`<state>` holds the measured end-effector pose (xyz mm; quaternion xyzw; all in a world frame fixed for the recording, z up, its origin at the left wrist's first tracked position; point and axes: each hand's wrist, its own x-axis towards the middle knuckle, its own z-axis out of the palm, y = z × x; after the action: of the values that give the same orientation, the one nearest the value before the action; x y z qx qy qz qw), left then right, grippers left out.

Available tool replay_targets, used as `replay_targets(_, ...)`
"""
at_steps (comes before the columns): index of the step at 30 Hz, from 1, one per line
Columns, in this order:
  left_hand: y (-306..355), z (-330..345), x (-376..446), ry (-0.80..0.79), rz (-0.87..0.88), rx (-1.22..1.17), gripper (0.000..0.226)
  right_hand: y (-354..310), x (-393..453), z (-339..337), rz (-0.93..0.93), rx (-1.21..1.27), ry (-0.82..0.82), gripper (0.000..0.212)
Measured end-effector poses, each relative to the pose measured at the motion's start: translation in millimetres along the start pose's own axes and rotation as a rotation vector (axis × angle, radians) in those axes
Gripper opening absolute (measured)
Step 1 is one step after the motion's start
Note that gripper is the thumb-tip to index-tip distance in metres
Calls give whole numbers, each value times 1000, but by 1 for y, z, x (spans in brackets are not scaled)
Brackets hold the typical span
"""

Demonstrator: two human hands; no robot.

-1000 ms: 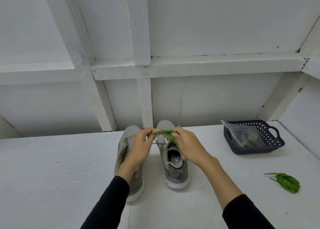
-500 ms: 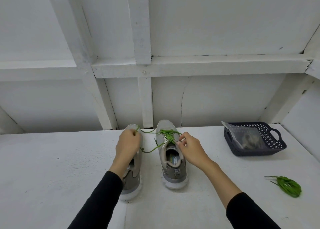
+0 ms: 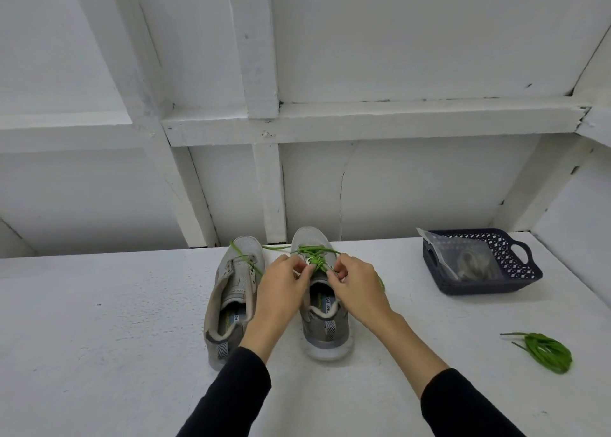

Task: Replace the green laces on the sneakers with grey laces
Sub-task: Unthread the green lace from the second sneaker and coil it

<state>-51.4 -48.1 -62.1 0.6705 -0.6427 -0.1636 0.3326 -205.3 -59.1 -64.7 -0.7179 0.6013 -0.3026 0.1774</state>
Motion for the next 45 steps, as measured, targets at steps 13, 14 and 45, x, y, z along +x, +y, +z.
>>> replay_targets(13, 6, 11, -6, 129, -62, 29, 20, 5, -2, 0, -14, -174, 114, 21)
replay_targets(14, 6, 13, -8, 129, -72, 1, 19, 9, -3, -2, 4, -180, 122, 21)
replay_targets(45, 2, 22, -1, -185, -581, -932, 10, 0, 1, -3, -105, -45, 28, 8)
